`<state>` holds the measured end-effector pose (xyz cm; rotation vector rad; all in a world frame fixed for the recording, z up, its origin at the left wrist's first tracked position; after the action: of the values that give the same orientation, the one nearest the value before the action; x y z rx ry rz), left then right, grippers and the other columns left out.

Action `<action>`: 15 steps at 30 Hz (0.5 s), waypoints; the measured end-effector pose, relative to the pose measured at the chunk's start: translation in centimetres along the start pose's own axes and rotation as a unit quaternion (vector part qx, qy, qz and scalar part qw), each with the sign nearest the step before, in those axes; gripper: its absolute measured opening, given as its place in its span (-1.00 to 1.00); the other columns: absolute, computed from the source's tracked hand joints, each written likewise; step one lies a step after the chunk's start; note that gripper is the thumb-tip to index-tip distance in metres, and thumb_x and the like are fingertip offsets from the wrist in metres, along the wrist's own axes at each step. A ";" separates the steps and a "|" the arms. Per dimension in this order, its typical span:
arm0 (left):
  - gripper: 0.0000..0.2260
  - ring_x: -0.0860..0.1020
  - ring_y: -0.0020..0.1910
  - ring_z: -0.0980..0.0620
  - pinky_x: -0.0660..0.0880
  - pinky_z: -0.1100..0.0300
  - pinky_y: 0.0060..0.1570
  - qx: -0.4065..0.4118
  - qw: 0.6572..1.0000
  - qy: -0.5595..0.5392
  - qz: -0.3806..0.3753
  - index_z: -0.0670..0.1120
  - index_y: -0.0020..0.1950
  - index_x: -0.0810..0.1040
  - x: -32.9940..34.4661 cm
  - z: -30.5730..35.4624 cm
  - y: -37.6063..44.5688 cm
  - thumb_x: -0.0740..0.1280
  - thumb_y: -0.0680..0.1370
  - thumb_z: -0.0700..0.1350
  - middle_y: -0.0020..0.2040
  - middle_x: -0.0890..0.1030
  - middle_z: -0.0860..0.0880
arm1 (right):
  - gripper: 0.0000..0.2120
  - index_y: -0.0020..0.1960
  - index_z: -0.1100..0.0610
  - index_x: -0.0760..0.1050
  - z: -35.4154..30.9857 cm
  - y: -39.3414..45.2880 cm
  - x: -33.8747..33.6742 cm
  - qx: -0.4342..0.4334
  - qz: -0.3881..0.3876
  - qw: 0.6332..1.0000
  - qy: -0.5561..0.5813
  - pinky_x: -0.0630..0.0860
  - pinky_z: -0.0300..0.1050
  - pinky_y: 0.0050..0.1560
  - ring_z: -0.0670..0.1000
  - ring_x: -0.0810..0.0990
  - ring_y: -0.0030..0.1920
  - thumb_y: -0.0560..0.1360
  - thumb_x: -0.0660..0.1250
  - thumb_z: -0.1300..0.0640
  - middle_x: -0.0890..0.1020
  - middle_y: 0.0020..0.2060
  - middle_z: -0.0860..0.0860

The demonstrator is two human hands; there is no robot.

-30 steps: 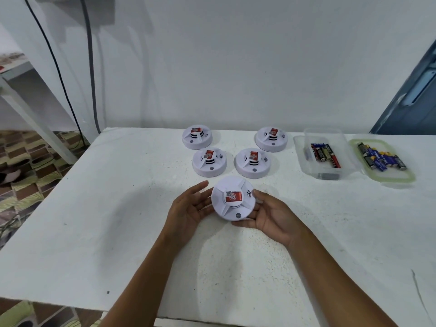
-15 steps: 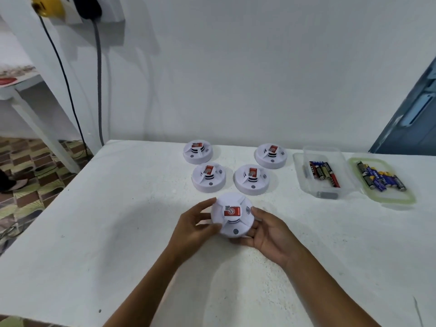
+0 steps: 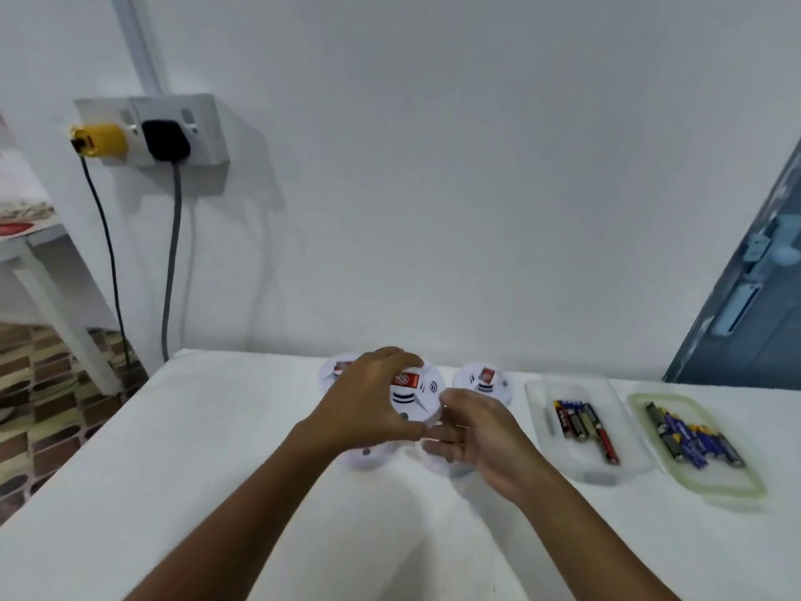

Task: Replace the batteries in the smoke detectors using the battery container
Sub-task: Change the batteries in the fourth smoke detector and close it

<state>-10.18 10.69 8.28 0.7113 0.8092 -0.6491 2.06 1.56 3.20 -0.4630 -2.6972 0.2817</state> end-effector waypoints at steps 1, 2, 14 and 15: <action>-0.37 0.50 0.10 0.16 0.45 0.32 0.06 -0.002 1.000 0.007 -0.008 0.03 0.27 0.48 0.3 -0.5 1.3 0.53 0.24 0.12 0.16 0.55 0.14 | -0.80 0.13 0.22 0.54 -0.8 0.8 -0.8 -0.017 0.035 0.998 -0.044 0.58 0.05 -0.02 0.13 0.66 -0.09 0.57 0.25 0.18 0.68 -0.05 0.18; -0.37 0.50 0.09 0.14 0.44 0.32 0.06 -0.013 1.000 0.014 -0.023 0.02 0.28 0.47 0.8 -1.2 2.5 0.54 0.26 0.10 0.16 0.54 0.12 | -0.82 0.14 0.18 0.54 -1.5 1.4 -1.6 -0.030 0.069 0.994 -0.075 0.58 0.01 -0.05 0.11 0.66 -0.07 0.55 0.27 0.19 0.67 -0.03 0.15; -0.31 0.45 0.18 0.01 0.43 0.18 0.16 -0.084 0.980 0.058 -0.171 -0.02 0.33 0.37 9.9 -8.7 10.5 0.57 0.27 0.05 0.26 0.48 -0.01 | -0.84 0.01 0.15 0.59 -4.2 5.6 -6.7 -0.090 0.117 0.980 -0.135 0.58 -0.01 -0.07 0.06 0.64 -0.10 0.53 0.28 0.32 0.67 -0.03 0.12; -0.30 0.45 0.19 0.01 0.43 0.17 0.17 -0.086 0.980 0.052 -0.170 -0.02 0.33 0.36 10.2 -8.9 10.6 0.57 0.27 0.05 0.26 0.47 -0.01 | -0.85 0.00 0.15 0.59 -3.9 5.7 -6.9 -0.088 0.117 0.980 -0.137 0.58 -0.02 -0.07 0.06 0.64 -0.10 0.53 0.27 0.32 0.67 -0.03 0.13</action>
<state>-0.53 21.38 -1.11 0.4540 1.0824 -0.8410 11.25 4.91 2.91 -0.8543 -2.9507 0.1823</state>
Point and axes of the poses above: each hand's wrist, its own y-axis towards the middle knuckle, its own x-axis out of the palm, z = x × y, the point moved 5 cm from there along y, towards the middle knuckle
